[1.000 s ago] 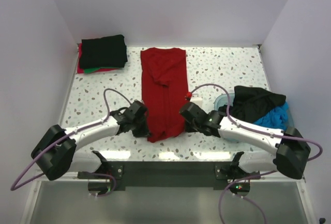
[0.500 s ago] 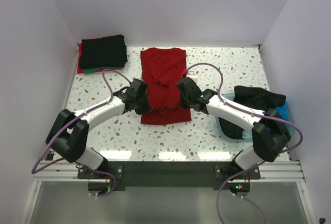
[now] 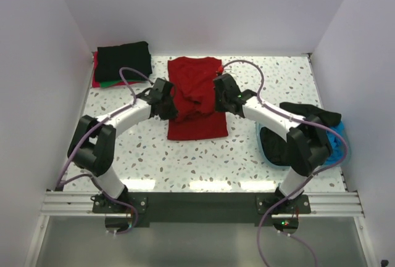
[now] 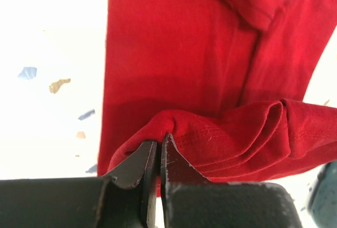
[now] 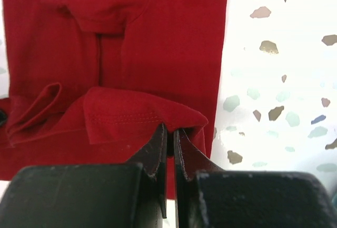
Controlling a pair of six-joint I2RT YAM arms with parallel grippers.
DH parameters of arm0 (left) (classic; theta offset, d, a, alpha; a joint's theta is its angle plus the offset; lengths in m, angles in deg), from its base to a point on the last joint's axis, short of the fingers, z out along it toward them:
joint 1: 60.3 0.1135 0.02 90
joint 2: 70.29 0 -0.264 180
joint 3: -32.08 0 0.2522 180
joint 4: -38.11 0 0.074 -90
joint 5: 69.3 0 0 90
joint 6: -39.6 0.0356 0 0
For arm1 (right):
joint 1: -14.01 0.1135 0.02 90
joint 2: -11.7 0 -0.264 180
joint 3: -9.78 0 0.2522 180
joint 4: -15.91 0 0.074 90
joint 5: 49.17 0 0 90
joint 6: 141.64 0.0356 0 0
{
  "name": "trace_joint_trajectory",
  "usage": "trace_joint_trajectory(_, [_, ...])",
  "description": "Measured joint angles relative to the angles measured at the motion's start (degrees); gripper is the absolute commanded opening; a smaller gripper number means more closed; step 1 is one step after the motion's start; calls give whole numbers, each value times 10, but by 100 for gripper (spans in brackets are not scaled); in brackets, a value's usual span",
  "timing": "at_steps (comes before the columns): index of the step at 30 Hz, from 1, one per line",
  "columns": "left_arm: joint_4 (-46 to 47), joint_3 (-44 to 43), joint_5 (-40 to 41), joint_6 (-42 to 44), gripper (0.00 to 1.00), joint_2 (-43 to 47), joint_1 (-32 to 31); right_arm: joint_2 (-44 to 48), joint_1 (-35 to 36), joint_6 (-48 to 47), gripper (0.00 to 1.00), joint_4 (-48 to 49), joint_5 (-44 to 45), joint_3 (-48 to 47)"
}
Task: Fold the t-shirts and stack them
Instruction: Fold the tshirt
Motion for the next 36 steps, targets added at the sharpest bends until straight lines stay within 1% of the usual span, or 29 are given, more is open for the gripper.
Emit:
trace_joint_trajectory(10, [12,-52,-6,23,0,-53,40,-65,-34,-21,0,9,-32,-39])
trace_joint_trajectory(17, [14,-98,-16,39,0,-108,47,-99,-48,-25,0,22,-47,-63])
trace_joint_trajectory(22, [22,-110,-21,45,1,-133,49,-121,-54,-24,0,21,-49,-82])
trace_joint_trajectory(28, [29,-125,-37,56,0,-144,55,-125,-58,-19,0,16,-45,-86])
trace_joint_trajectory(32, [35,-124,-47,58,0,-143,55,-104,-59,-17,0,12,-43,-58])
trace_joint_trajectory(36, [39,-120,-44,58,0,-134,55,-87,-59,-19,0,9,-42,-55])
